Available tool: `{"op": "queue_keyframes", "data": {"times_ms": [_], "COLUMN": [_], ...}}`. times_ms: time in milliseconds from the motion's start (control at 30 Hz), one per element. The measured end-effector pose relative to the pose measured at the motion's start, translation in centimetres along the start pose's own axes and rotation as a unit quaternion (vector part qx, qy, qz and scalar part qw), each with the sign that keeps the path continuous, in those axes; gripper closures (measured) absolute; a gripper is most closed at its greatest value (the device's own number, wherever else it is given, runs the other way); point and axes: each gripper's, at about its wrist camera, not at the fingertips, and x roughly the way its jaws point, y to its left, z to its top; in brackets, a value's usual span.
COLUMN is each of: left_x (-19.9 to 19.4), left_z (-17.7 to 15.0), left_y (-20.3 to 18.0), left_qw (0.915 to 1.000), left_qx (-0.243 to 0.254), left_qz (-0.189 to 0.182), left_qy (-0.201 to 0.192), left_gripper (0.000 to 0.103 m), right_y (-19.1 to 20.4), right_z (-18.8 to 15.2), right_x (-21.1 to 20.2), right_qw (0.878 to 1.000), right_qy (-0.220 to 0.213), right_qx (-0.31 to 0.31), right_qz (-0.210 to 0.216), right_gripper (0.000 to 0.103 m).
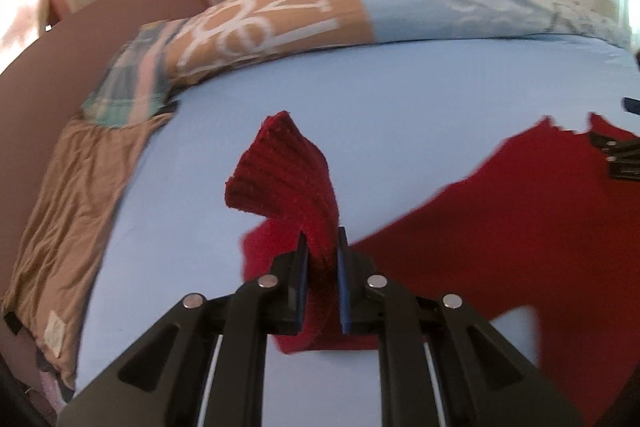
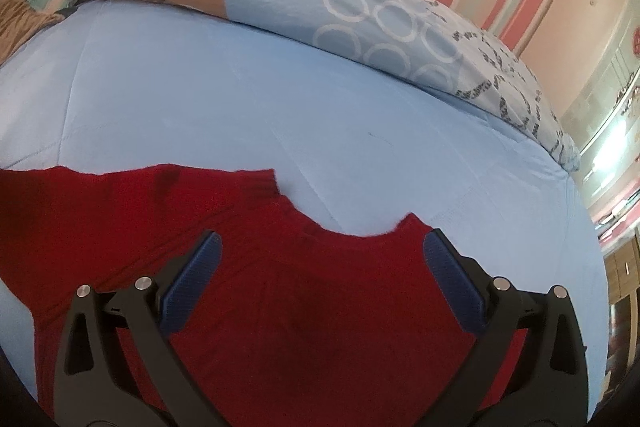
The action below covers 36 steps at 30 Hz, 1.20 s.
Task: Fold small clothes
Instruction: 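Fold the held sleeve across the sweater body toward the right tool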
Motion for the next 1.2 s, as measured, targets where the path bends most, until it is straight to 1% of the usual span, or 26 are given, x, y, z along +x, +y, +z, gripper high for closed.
{"op": "queue_keyframes", "data": {"times_ms": [67,133,200,300,333,433,467,533,567,633,733,767,800,833,867,900,967,1033,1133,1200], "left_x": [-0.5,-1.3,-1.8,-2.2,-2.1,-2.1,-1.8,-1.1,-0.6,-0.3,0.1,0.8,1.4,1.8,2.1,2.3,2.7,2.7,1.8,0.5], "left_z": [0.9,1.8,2.8,4.6,5.1,6.9,7.5,8.3,8.6,8.9,8.3,7.8,7.6,7.1,6.6,6.3,5.9,5.7,6.1,5.4], "left_y": [-2.3,-4.9,-7.5,-11.6,-12.6,-17.4,-19.3,-21.5,-23.4,-25.7,-27.9,-28.9,-29.3,-29.9,-30.4,-30.6,-30.9,-30.6,-29.6,-28.8], "left_qw": [0.9995,0.9986,0.9967,0.9903,0.9887,0.9813,0.9775,0.9703,0.9666,0.9629,0.9597,0.9557,0.9548,0.9571,0.9595,0.9601,0.9622,0.9635,0.9684,0.9726], "left_qx": [-0.004,-0.007,-0.013,-0.033,-0.034,-0.027,-0.026,-0.025,-0.014,0.007,0.028,0.036,0.043,0.050,0.061,0.068,0.079,0.079,0.081,0.082], "left_qz": [-0.031,-0.052,-0.080,-0.135,-0.146,-0.188,-0.207,-0.240,-0.256,-0.270,-0.280,-0.291,-0.293,-0.283,-0.272,-0.269,-0.257,-0.252,-0.233,-0.216], "left_qy": [0.002,0.000,-0.003,-0.009,-0.012,-0.029,-0.028,-0.017,-0.009,-0.005,0.004,0.021,0.030,0.036,0.038,0.037,0.042,0.046,0.037,0.030], "left_gripper": [0.091,0.091,0.091,0.091,0.091,0.091,0.091,0.091,0.091,0.091,0.091,0.090,0.085,0.081,0.066,0.055,0.055,0.055,0.053,0.041], "right_y": [-1.2,-2.3,-3.8,-6.8,-7.9,-12.2,-13.1,-14.9,-16.0,-17.4,-19.0,-19.6,-20.1,-20.3,-20.4,-20.5,-20.4,-20.1,-19.9,-19.7], "right_z": [-0.4,-0.7,-1.3,-2.2,-2.5,-3.9,-4.3,-5.4,-5.9,-6.8,-7.7,-8.1,-8.4,-8.7,-9.0,-9.2,-9.5,-9.6,-9.7,-9.7], "right_x": [-0.1,-0.2,-0.4,-0.7,-0.8,-0.7,-0.6,-0.5,-0.5,-0.7,-0.5,-0.4,-0.2,-0.2,0.0,0.1,0.2,0.4,0.2,-0.2], "right_qw": [1.000,1.000,1.000,1.000,1.000,0.998,0.997,0.996,0.995,0.993,0.991,0.990,0.990,0.989,0.989,0.989,0.989,0.989,0.989,0.989], "right_qy": [0.005,0.009,0.012,0.017,0.018,0.033,0.036,0.043,0.046,0.049,0.058,0.061,0.064,0.066,0.069,0.071,0.075,0.080,0.082,0.082], "right_qx": [0.006,0.008,0.010,0.016,0.021,0.057,0.064,0.074,0.078,0.087,0.100,0.105,0.108,0.110,0.112,0.112,0.111,0.109,0.107,0.110], "right_qz": [0.005,0.005,0.005,-0.008,-0.014,-0.023,-0.025,-0.036,-0.045,-0.055,-0.063,-0.065,-0.066,-0.067,-0.068,-0.068,-0.068,-0.066,-0.064,-0.058], "right_gripper": [0.003,0.003,0.003,0.003,0.003,0.003,0.003,0.003,0.003,0.003,0.003,0.003,0.003,0.003,0.003,0.003,0.003,0.003,0.003,0.003]}}
